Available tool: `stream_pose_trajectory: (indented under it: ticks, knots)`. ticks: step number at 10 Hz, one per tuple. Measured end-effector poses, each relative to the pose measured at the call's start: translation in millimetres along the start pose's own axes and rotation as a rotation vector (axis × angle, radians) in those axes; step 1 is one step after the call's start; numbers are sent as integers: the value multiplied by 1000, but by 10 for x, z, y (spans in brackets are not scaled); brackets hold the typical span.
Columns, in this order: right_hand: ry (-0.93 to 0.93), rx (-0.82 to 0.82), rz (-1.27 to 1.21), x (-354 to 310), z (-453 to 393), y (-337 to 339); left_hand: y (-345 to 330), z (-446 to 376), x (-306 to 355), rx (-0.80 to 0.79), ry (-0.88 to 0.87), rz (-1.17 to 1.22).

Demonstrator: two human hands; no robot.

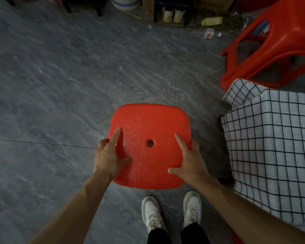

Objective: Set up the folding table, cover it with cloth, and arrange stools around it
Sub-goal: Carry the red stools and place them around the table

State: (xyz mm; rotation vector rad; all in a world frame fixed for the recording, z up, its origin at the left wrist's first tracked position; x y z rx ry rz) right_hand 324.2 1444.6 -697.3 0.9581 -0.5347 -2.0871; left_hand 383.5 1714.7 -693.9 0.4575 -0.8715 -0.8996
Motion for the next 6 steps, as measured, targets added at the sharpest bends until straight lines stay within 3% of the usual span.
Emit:
stream_pose_trajectory:
  ticks: [3, 4, 6]
  knots:
    - [67, 12, -63, 8, 66, -84, -56, 91, -1, 24, 65, -38]
    - [67, 32, -54, -42, 110, 29, -50, 196, 229, 53, 80, -213]
    - [84, 102, -50, -178, 285, 528, -7, 361, 660, 84, -20, -265]
Point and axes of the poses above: each hand's wrist, its own z-axis away from the middle knuckle, its own y-axis out of the back of the hand, x = y × z, the point moved 8 cm from there along -z, towards the middle knuckle, and after that the axes turned 6 degrees about -x, right-handed, at the moved point
